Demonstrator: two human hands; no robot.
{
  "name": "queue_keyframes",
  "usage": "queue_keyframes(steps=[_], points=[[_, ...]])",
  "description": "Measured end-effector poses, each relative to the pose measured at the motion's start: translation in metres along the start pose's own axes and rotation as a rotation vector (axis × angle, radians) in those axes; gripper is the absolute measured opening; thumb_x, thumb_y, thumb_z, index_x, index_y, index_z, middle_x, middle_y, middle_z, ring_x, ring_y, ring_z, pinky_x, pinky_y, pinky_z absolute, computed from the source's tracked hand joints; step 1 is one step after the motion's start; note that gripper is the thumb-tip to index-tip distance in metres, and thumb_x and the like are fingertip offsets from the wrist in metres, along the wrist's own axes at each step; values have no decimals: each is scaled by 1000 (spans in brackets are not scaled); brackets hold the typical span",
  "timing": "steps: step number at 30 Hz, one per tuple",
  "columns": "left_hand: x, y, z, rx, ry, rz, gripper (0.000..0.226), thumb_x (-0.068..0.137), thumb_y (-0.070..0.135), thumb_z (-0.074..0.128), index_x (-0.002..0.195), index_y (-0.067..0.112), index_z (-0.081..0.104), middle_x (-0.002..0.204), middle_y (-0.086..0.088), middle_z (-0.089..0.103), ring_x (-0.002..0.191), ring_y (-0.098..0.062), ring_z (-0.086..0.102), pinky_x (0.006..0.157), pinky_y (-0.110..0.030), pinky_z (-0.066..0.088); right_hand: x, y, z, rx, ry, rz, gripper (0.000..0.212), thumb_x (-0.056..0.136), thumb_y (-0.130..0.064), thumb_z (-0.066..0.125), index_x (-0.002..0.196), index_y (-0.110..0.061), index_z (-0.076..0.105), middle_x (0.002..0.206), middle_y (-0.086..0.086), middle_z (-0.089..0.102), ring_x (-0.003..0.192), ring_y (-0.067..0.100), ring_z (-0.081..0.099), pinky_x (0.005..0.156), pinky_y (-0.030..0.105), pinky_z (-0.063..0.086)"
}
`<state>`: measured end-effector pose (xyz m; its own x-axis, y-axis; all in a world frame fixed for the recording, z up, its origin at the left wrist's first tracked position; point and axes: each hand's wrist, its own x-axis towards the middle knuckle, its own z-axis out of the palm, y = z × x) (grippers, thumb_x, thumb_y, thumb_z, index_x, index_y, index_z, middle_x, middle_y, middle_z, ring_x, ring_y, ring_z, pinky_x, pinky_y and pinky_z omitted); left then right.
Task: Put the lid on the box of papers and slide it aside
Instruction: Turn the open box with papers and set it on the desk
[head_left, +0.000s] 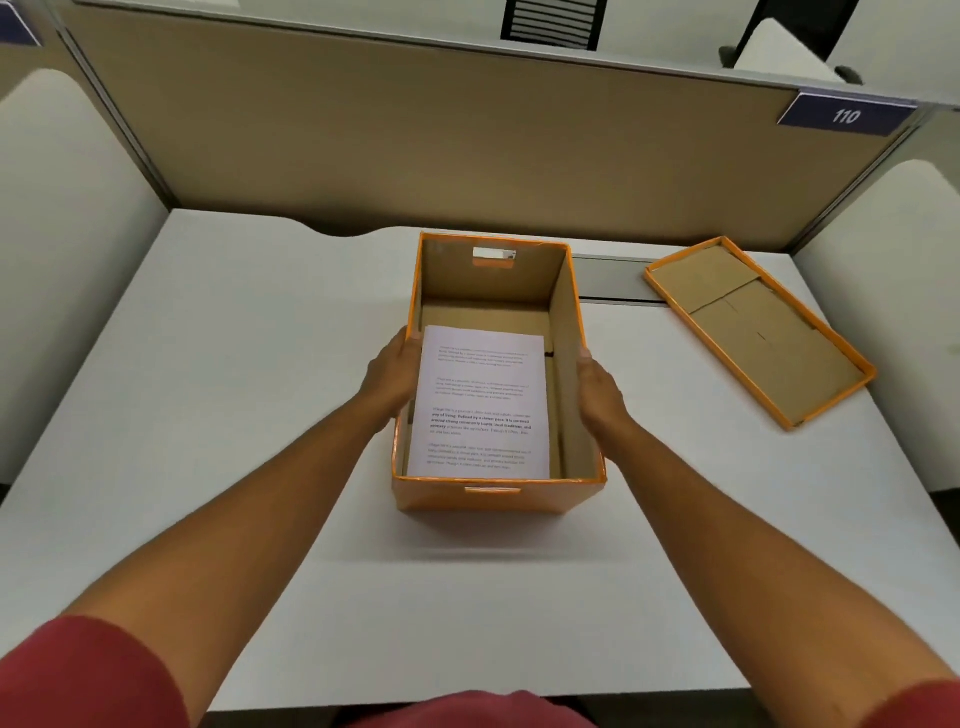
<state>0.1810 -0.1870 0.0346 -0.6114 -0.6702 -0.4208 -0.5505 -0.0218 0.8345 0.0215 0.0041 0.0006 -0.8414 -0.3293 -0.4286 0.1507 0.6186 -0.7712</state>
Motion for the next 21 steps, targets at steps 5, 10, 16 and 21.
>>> queue_keyframes(steps=[5, 10, 16, 21], points=[[-22, -40, -36, 71, 62, 30, 54, 111, 44, 27, 159, 20, 38, 160, -11, 47, 147, -36, 45, 117, -48, 36, -41, 16, 42, -41, 71, -47, 67, 105, -61, 19, 148, -22, 50, 152, 7, 55, 141, 32, 50, 118, 52, 39], [-41, -67, -58, 108, 105, 37, 53, 111, 44, 27, 158, 21, 39, 158, -11, 51, 144, -37, 48, 116, -49, 38, -68, 20, 65, -81, 65, -96, 61, 108, -54, 21, 152, -20, 46, 156, 7, 51, 144, 31, 47, 121, 49, 36], [-47, -82, -65, 108, 122, 46, 53, 110, 45, 28, 158, 23, 40, 157, -11, 52, 144, -37, 49, 117, -50, 37, -83, 27, 73, -101, 75, -112, 62, 108, -53, 21, 148, -15, 50, 151, 12, 55, 135, 27, 53, 118, 49, 39], [-43, -91, -66, 107, 130, 39, 55, 109, 49, 28, 159, 25, 38, 159, -9, 50, 144, -36, 49, 116, -52, 39, -87, 26, 76, -119, 96, -129, 52, 110, -47, 23, 131, -16, 59, 123, 7, 67, 115, 24, 62, 106, 43, 47]])
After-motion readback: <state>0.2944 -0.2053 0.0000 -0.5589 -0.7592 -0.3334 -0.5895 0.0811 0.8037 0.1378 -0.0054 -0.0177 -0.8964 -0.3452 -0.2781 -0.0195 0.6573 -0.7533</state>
